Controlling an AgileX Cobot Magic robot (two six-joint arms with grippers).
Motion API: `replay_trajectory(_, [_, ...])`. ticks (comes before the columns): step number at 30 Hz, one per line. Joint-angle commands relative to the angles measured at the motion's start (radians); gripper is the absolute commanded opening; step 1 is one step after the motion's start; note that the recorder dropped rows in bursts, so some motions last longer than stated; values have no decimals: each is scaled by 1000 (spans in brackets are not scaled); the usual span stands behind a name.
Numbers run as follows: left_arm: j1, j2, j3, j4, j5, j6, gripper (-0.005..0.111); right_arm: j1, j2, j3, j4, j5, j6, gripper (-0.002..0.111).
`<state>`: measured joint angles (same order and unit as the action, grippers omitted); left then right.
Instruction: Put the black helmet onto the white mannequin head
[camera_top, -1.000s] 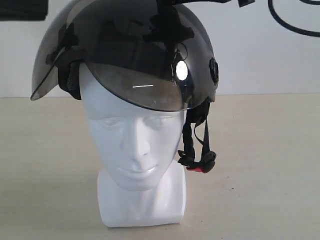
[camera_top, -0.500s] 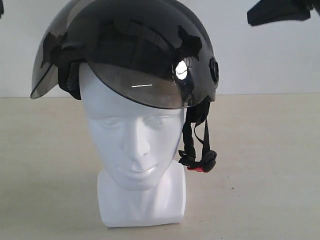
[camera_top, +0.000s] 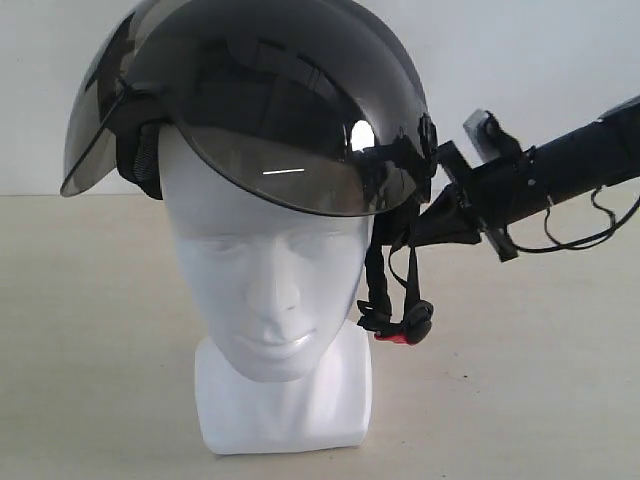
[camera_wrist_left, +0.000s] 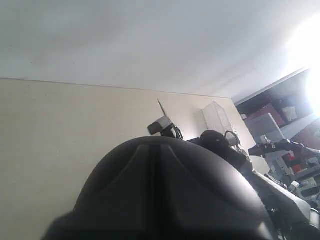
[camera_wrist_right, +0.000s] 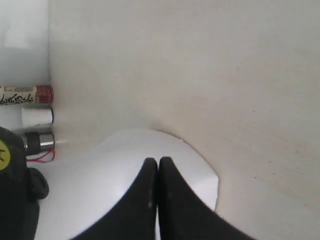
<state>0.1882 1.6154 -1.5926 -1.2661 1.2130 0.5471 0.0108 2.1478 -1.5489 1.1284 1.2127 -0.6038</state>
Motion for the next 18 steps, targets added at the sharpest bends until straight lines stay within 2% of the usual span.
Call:
replay_trajectory(1, [-1,5,-13,-10,8,-3,4,77,13,1,91,8,-66,0])
replay_trajectory(10, [-16,5,-13,-31,8,1,4,132,0,1,185,8,-94,0])
replay_trajectory(13, [-53,10,-13,-23,8,1,4,132,-10,1,212,8,-117,0])
replay_trajectory(18, [-152,34,-13,-20,8,-32,4,132,-11,1,217,8,-123,0])
